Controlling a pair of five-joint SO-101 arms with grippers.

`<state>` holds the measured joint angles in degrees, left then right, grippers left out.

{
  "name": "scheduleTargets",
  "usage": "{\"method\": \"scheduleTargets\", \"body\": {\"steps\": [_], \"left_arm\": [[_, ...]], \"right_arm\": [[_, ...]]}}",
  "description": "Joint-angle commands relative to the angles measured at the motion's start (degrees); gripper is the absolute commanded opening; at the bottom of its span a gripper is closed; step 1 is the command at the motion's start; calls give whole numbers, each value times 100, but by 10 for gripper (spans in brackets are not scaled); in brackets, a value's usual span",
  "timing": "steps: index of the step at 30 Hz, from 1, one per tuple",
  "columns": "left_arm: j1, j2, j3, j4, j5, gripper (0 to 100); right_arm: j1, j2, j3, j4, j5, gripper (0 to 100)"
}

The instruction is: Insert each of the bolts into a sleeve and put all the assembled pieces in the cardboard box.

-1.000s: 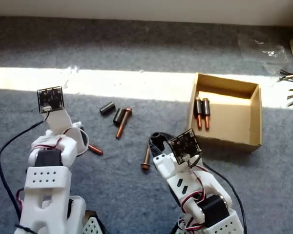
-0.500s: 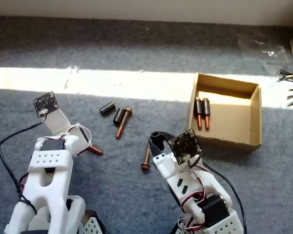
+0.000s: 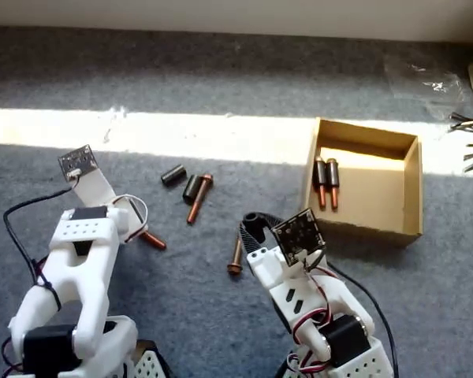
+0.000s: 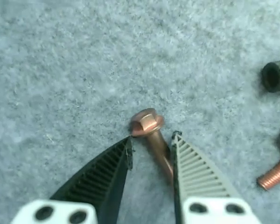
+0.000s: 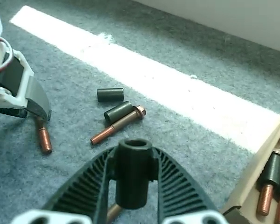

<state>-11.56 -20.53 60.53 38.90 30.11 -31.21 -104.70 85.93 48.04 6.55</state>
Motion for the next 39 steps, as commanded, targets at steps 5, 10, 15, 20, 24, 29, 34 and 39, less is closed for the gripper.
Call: {"method": "scheduleTargets", "body": {"steps": [5, 10, 15, 20, 24, 29, 34, 39], "left_arm": [[-92, 734, -752, -53, 9, 45], [-92, 1077, -1059, -53, 9, 42], [-66, 1367, -1332, -53, -35, 66], [4, 1437, -1437, 114, -809, 64], [198, 1473, -1596, 571, -1169, 63], [233, 1455, -1622, 695, -1855, 62], [251, 1420, -1868, 712, -2497, 11], [251, 1420, -2123, 721, -2549, 5]], "right_arm": [[22, -66, -31, -145, -18, 4], [22, -66, -31, -145, -9, 4], [22, -66, -31, -145, -9, 4], [22, -66, -31, -145, -9, 4], [22, -66, -31, -145, -9, 4], [13, -66, -22, -145, -26, 4], [-444, -66, -4, -154, -44, 4], [-716, -66, 435, -646, -26, 4]]}}
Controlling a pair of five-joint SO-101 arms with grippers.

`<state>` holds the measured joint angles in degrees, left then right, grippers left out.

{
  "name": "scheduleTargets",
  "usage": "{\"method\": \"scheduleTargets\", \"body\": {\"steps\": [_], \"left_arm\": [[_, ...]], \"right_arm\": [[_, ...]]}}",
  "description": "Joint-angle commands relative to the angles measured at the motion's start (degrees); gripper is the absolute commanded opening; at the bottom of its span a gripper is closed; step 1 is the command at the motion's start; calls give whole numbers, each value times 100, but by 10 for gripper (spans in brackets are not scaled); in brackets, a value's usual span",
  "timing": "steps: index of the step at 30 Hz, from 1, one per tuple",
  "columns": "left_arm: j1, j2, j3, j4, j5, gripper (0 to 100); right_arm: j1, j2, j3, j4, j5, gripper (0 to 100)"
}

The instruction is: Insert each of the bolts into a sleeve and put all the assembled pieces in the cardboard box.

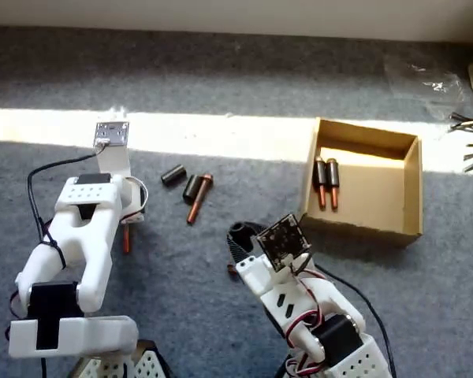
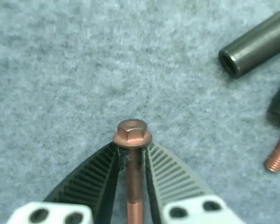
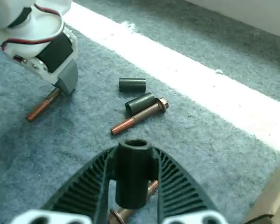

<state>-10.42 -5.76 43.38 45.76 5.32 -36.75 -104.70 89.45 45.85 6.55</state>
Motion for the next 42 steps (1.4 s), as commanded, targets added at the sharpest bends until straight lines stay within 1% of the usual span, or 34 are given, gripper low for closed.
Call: {"method": "scheduleTargets", "body": {"steps": [1, 10, 16, 19, 22, 28, 30, 32, 33, 35, 40, 42], "left_arm": [[136, -57, -453, 35, -70, 5], [180, -66, -708, 35, -70, 5], [673, -66, -1033, 35, -70, 5], [866, -224, -1165, 35, -79, 5], [910, -664, -1191, 18, -79, 5], [866, -1833, -1138, 35, -88, 5], [875, -2185, -1130, 35, -88, 5], [875, -2510, -1121, 35, -88, 5], [866, -2651, -1121, 35, -88, 5], [866, -2923, -1121, 35, -88, 5], [875, -3591, -1121, 9, -70, 5], [901, -3890, -1121, 9, -70, 5]], "right_arm": [[-163, -66, 198, -585, -26, 4], [-171, -66, 884, -1886, -44, 4], [-163, -66, 945, -2668, -18, 4], [-163, -66, 945, -2695, -18, 4], [-198, -66, 945, -2703, -44, 4], [-743, -66, 954, -2712, -70, 4], [-822, -66, 989, -2721, -404, 4], [-822, -66, 998, -2721, -747, 4], [-822, -66, 998, -2721, -782, 4], [-813, -66, 998, -2721, -782, 4], [-523, -66, 998, -2730, -809, 4], [-514, -66, 1042, -2879, -809, 4]]}}
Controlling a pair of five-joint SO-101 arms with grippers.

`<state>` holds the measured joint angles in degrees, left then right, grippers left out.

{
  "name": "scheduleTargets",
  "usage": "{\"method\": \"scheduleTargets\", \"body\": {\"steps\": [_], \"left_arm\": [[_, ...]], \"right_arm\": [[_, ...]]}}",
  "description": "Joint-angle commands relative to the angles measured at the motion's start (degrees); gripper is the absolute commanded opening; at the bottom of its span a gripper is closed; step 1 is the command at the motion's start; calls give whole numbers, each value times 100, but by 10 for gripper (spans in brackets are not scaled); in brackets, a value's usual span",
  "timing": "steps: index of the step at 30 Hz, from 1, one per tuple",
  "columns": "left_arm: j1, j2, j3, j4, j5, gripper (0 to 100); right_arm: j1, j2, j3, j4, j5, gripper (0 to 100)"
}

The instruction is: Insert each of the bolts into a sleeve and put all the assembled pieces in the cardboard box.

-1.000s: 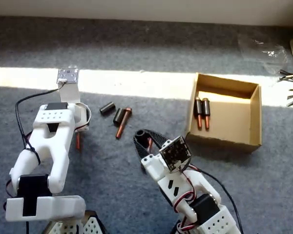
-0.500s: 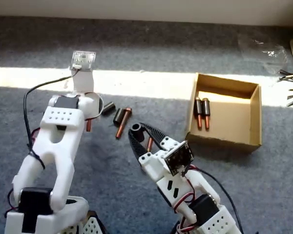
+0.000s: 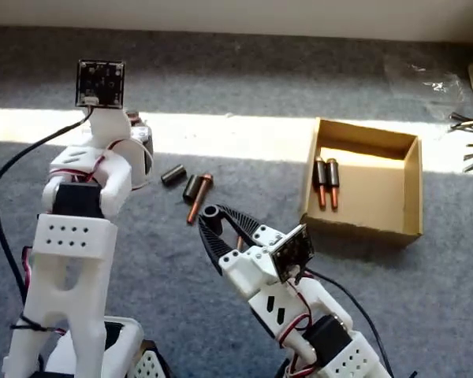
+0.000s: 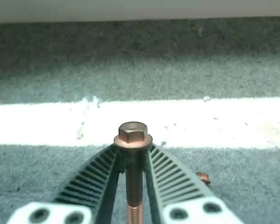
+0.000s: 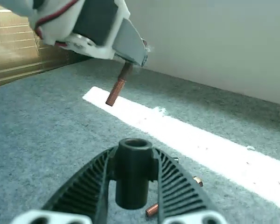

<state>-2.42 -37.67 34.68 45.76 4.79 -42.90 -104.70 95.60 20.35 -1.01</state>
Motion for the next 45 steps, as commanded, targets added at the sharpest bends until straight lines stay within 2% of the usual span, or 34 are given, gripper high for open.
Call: {"method": "scheduleTargets", "body": {"steps": [1, 7, 11, 16, 23, 29, 35, 39, 45], "left_arm": [[110, -848, -242, 9, -9, 5], [338, -1525, -233, 0, 0, 5], [778, -1877, -242, -132, 9, 5], [1367, -2352, -242, -448, 18, 5], [2035, -2941, 92, -501, 18, 5], [2123, -3846, 637, -914, 9, 5], [2132, -4532, 1068, -941, 18, 6], [2484, -4945, 1429, -967, 18, 6], [2695, -5666, 2413, -1688, 18, 6]], "right_arm": [[119, -66, 514, -426, -35, 4], [119, -66, 681, -576, -18, 4], [127, -66, 681, -752, 0, 4], [127, -66, 681, -866, 835, 4], [127, -66, 681, -831, 818, 5], [136, -66, 681, -822, 818, 5], [136, -66, 681, -822, 818, 5], [136, -66, 681, -822, 818, 5], [136, -66, 681, -822, 818, 5]]}}
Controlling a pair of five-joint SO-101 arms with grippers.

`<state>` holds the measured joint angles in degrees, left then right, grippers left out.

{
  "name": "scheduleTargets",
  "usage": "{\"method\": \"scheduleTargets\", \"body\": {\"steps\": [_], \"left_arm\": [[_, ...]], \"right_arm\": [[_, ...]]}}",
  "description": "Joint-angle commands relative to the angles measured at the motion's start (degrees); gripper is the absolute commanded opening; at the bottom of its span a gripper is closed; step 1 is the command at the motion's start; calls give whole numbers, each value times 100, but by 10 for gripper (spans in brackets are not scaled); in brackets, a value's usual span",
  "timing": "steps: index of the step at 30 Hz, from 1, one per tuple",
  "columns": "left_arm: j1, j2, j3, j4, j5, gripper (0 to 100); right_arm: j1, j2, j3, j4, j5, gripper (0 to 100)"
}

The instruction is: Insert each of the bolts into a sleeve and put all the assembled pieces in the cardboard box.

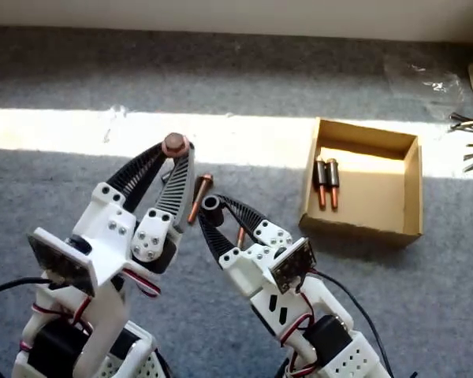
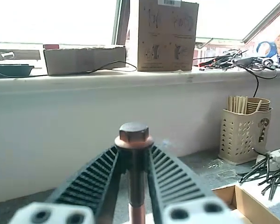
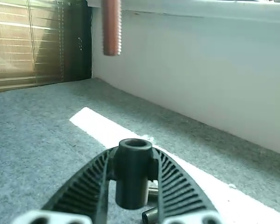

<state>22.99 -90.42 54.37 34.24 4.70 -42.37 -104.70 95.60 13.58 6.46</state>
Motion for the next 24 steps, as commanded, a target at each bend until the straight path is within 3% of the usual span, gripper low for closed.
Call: {"method": "scheduleTargets", "body": {"steps": [1, 4, 9, 24], "left_arm": [[154, -497, 602, -624, 26, 6], [268, -716, 857, -695, 53, 6], [110, -892, 1138, -686, 809, 6], [13, -840, 1640, -949, 1231, 6]], "right_arm": [[84, -66, 681, -145, 9, 5], [84, -66, 681, -145, -132, 5], [84, -66, 681, -145, -114, 5], [84, -57, 681, -136, -97, 5]]}}
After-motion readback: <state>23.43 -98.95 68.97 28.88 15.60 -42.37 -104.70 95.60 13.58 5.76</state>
